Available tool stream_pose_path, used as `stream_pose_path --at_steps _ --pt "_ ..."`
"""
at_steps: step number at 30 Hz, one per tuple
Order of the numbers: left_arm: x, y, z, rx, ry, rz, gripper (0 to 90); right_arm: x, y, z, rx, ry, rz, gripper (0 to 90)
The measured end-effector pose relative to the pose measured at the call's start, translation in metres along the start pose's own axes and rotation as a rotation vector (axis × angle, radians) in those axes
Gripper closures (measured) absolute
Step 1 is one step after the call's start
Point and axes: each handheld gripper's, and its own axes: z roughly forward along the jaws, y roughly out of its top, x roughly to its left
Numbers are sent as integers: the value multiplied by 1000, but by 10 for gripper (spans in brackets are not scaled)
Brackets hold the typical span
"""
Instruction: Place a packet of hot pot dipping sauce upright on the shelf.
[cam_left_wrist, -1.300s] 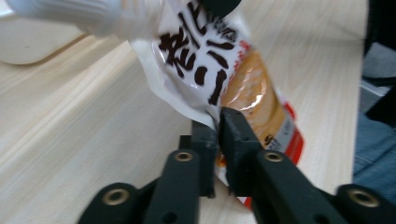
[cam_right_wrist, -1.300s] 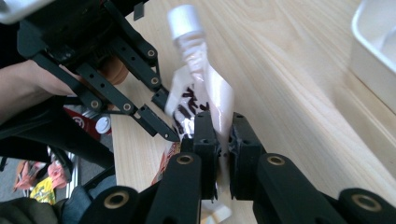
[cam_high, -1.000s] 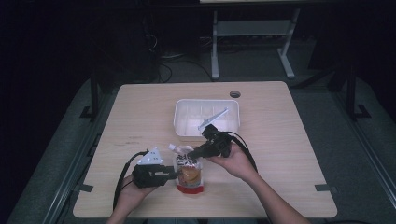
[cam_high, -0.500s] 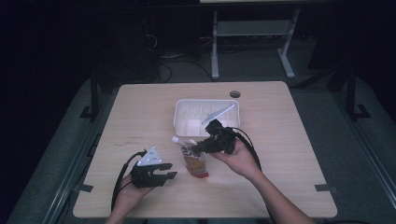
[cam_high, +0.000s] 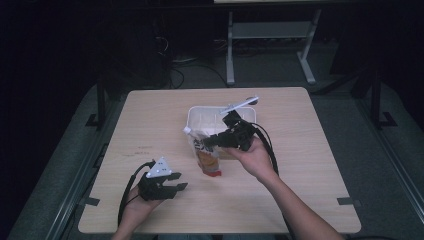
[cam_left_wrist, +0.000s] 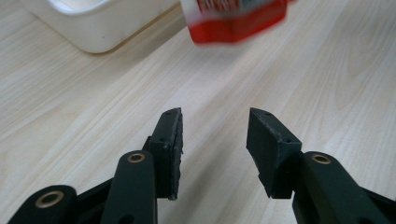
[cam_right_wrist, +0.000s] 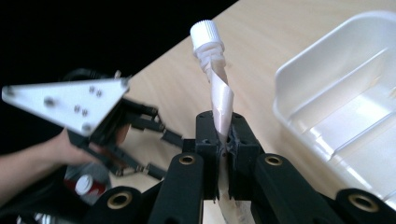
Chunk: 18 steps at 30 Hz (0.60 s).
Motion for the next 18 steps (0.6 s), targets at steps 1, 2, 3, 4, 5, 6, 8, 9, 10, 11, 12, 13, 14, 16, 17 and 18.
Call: stream_pose_path --at_steps 1,2,3,4,5,6,8,9,10,11,12,13,14,16,17,18 --pt "0 0 0 1 4 1 539 -1 3 -1 -9 -9 2 844" --pt "1 0 -1 4 9 2 531 -1 6 -2 -16 -22 2 844" --pt "1 -1 -1 5 12 0 524 -1 9 -3 -23 -36 4 844" --pt "1 -1 -1 5 14 -2 513 -3 15 -5 -41 -56 12 844" --pt "2 -1 0 6 18 -1 513 -3 15 -5 -41 -56 12 844" --pt "1 -1 0 6 21 0 506 -5 22 -7 -59 -77 19 844" --pt "1 -1 0 9 27 2 503 -6 25 -9 -69 -77 29 844" --pt "1 -1 0 10 28 3 498 -7 31 -10 -83 -92 35 845" --pt "1 -1 0 11 29 4 498 -7 31 -10 -83 -92 35 845" --pt "2 -1 0 9 30 2 493 -8 36 -11 -92 -113 38 845" --pt "2 -1 -1 9 31 1 488 -9 39 -11 -95 -125 39 845" --pt "2 -1 -1 9 31 1 483 -9 39 -11 -95 -125 39 845" --pt "3 -1 -1 8 33 -5 476 -11 45 -11 -102 -142 45 845" --pt "3 -1 -2 4 35 -6 462 -13 49 -11 -113 -160 52 845" --pt "3 -1 -2 4 35 -6 457 -13 49 -11 -113 -160 52 845" --pt "2 -1 -2 4 36 -5 457 -15 51 -10 -117 -164 59 844"
